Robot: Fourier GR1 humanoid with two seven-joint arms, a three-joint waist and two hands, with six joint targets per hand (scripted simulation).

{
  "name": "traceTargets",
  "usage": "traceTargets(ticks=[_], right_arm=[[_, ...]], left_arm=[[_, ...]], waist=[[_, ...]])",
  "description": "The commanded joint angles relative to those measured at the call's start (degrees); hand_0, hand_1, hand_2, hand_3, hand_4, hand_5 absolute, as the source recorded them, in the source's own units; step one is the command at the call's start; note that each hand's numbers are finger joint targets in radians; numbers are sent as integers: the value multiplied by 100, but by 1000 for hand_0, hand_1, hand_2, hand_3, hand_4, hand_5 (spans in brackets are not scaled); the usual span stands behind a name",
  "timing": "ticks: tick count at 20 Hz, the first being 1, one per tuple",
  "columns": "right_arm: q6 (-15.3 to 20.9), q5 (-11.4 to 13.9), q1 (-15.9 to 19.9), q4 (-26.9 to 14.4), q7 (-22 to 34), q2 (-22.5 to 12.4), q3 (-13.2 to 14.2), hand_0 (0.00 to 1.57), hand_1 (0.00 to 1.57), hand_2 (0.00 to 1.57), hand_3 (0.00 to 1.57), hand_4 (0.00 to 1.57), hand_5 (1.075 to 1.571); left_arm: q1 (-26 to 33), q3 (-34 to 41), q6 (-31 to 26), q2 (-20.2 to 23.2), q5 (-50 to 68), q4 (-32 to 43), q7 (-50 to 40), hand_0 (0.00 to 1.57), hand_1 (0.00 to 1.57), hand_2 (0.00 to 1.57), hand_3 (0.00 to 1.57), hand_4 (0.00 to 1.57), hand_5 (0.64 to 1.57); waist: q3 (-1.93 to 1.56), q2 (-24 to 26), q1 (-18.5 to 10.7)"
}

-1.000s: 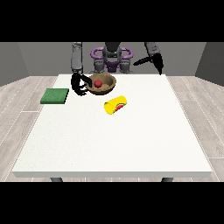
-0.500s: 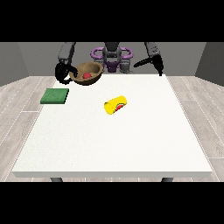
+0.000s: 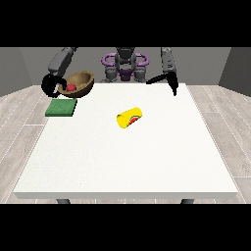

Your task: Pick the cup and pour the ball into the bowl, then pick the bowl and place it on the pad

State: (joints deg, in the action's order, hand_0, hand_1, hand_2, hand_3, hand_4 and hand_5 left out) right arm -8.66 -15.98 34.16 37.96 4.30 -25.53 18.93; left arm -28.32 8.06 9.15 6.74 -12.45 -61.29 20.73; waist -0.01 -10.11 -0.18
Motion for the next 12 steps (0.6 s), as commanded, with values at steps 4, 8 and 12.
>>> traceTargets(ticks=[4, 8, 12], right_arm=[[-694, -391, 121, -700, -626, -884, 665, 1571, 1571, 1571, 1366, 1031, 1562], [-1133, -325, 130, -1052, -1451, -1470, 867, 1571, 1571, 1571, 1192, 1008, 1567], [-1099, -115, 226, -1344, -1772, -1721, 820, 1571, 1571, 1571, 0, 1047, 1567]], left_arm=[[-248, -319, 167, -144, -205, -497, 130, 0, 0, 0, 0, 0, 1565], [-410, -505, 272, -117, -353, -1323, 34, 0, 0, 0, 0, 0, 1565], [-477, -456, 190, 26, -306, -1844, -451, 0, 0, 0, 0, 0, 1564]], waist=[[-6, -920, -306], [-19, -1765, -458], [-14, -1827, -453]])
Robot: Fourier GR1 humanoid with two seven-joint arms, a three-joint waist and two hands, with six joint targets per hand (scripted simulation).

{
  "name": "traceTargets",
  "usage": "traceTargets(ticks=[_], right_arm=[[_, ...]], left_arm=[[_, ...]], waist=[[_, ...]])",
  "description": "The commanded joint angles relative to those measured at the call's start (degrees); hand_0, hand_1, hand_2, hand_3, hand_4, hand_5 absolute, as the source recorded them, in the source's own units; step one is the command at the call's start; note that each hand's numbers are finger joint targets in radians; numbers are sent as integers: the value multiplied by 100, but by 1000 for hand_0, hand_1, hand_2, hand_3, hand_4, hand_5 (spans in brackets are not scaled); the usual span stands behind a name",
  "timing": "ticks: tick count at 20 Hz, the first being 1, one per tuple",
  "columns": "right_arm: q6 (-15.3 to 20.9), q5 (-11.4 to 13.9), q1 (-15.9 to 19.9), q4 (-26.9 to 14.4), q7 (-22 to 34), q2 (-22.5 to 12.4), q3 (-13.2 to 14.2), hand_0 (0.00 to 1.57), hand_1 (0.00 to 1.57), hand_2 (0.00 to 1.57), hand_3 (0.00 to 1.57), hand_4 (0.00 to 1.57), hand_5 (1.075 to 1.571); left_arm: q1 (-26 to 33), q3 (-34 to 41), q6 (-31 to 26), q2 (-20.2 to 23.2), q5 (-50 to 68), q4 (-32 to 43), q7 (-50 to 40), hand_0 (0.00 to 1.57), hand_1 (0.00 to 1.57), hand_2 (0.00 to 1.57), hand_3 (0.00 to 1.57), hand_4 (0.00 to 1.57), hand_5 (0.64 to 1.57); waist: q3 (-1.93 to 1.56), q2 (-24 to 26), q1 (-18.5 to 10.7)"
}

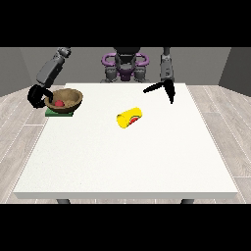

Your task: Pick the cup and pour the ball into the bowl, then pick the bowl and place it on the pad

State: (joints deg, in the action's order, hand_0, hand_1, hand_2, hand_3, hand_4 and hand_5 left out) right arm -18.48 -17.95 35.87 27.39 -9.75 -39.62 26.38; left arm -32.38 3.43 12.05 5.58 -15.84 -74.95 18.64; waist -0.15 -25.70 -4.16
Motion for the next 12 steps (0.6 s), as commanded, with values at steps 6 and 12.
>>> traceTargets(ticks=[6, 12], right_arm=[[-104, 151, 523, -612, -442, -603, 107, 1571, 1571, 1571, 343, 1027, 1571], [-632, -126, 549, -911, -2, -893, 312, 1571, 1571, 1571, 0, 836, 1569]], left_arm=[[35, -281, 112, 14, -279, -1195, -595, 0, 0, 0, 0, 0, 1564], [441, -217, -95, 32, -40, -1380, -646, 0, 0, 0, 0, 0, 1565]], waist=[[-1, -615, -25], [7, -296, 114]])
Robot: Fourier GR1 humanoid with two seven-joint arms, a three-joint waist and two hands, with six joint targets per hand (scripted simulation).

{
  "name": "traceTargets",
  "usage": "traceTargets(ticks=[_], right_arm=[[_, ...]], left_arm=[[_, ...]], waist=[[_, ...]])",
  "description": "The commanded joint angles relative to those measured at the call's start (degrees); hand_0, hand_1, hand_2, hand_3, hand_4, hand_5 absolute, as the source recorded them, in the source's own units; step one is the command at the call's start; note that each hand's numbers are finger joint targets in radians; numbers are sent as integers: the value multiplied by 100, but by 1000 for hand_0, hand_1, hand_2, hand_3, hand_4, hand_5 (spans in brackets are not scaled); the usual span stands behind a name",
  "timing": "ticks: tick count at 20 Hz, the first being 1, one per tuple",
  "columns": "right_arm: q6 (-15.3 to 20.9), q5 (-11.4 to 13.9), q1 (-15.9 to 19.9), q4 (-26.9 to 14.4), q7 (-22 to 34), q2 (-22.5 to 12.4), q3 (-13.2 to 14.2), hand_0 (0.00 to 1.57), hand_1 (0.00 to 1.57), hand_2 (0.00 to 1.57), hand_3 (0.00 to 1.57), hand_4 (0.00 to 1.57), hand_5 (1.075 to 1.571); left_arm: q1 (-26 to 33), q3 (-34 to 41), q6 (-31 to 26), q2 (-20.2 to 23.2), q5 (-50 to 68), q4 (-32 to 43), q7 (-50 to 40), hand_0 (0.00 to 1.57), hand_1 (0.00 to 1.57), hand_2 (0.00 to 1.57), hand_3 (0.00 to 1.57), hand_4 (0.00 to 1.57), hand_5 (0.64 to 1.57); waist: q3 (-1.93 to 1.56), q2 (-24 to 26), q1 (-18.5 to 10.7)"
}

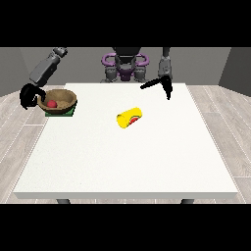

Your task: Pick the cup and pour the ball into the bowl, then pick the bowl and place it on the pad

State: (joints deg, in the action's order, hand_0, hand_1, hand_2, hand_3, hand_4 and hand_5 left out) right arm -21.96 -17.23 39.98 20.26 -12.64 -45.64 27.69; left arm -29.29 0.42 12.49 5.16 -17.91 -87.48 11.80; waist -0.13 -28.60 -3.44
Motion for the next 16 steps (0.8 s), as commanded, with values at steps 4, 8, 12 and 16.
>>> traceTargets(ticks=[4, 8, 12, 16], right_arm=[[-155, -100, -9, -317, 414, -183, 72, 1571, 1571, 1571, 263, 736, 1570], [-107, 58, 68, -196, 257, -45, -105, 1571, 1571, 1571, 1038, 732, 1570], [119, 291, -247, -217, 32, 249, -323, 1571, 1571, 1571, 1014, 694, 1567], [382, 368, -148, -386, 264, -99, -295, 1571, 1571, 1571, 1571, 588, 1535]], left_arm=[[238, -64, -144, -39, 78, -349, -465, 0, 0, 0, 0, 0, 1566], [185, -25, -133, 14, 89, -283, -5, 0, 0, 0, 0, 0, 1566], [580, -131, -149, -156, 146, -385, -200, 0, 0, 0, 0, 0, 1567], [69, 147, -236, 150, 172, -590, -574, 0, 0, 0, 0, 0, 1565]], waist=[[4, 466, 56], [4, -2, -56], [6, 431, -73], [3, 163, 52]])
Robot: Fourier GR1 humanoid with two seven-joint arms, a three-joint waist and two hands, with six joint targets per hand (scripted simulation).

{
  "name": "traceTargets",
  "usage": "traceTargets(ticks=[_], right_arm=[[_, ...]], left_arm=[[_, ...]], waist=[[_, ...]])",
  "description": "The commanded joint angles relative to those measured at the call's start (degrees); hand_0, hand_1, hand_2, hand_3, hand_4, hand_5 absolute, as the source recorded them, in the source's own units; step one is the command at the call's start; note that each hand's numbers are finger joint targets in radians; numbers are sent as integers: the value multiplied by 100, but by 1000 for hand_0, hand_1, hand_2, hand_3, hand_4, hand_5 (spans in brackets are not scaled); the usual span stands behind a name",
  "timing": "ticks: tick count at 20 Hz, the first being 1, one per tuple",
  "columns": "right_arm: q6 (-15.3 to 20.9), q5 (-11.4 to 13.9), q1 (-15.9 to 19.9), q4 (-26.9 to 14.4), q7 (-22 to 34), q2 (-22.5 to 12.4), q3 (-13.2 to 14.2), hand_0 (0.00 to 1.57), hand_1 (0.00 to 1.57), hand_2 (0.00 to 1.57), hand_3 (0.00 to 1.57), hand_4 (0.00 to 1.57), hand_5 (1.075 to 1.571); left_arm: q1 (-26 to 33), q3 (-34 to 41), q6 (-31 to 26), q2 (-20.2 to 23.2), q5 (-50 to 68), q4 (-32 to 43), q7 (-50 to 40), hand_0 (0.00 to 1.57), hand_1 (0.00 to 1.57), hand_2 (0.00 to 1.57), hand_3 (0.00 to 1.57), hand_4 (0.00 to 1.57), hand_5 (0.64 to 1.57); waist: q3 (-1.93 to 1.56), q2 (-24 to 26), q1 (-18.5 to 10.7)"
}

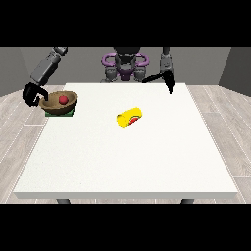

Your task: Pick the cup and pour the ball into the bowl, then pick the bowl and place it on the pad

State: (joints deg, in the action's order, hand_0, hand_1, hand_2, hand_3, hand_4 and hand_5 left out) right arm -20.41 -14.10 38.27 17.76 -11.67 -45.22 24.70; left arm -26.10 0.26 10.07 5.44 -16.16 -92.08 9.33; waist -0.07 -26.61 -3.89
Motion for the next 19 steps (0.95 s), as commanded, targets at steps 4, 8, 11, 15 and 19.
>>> traceTargets(ticks=[4, 8, 11, 15, 19], right_arm=[[528, 307, 35, -137, 93, -661, -89, 359, 359, 512, 616, 0, 1506], [497, 333, 34, -35, 57, -703, -115, 0, 0, 405, 238, 0, 1487], [524, 317, 195, -116, 271, -677, -102, 0, 0, 376, 158, 0, 1488], [188, 279, 350, -91, 261, -989, -43, 0, 0, 255, 56, 0, 1493], [-782, -47, 654, -28, 1063, -1682, 156, 0, 0, 189, 288, 0, 1503]], left_arm=[[-37, 38, -195, 158, 100, -686, -501, 0, 0, 0, 0, 0, 1565], [185, 220, -48, 148, 123, -393, -27, 0, 0, 0, 0, 0, 1565], [424, -136, -82, -28, -16, -651, -243, 0, 0, 0, 0, 0, 1567], [368, -189, 126, -138, -186, -904, -430, 0, 0, 0, 0, 0, 1569], [394, 122, -109, 43, 116, -287, -333, 0, 0, 0, 0, 0, 1569]], waist=[[-5, -109, -64], [1, -135, 35], [0, 37, -6], [-2, -158, 225], [11, 475, 278]])
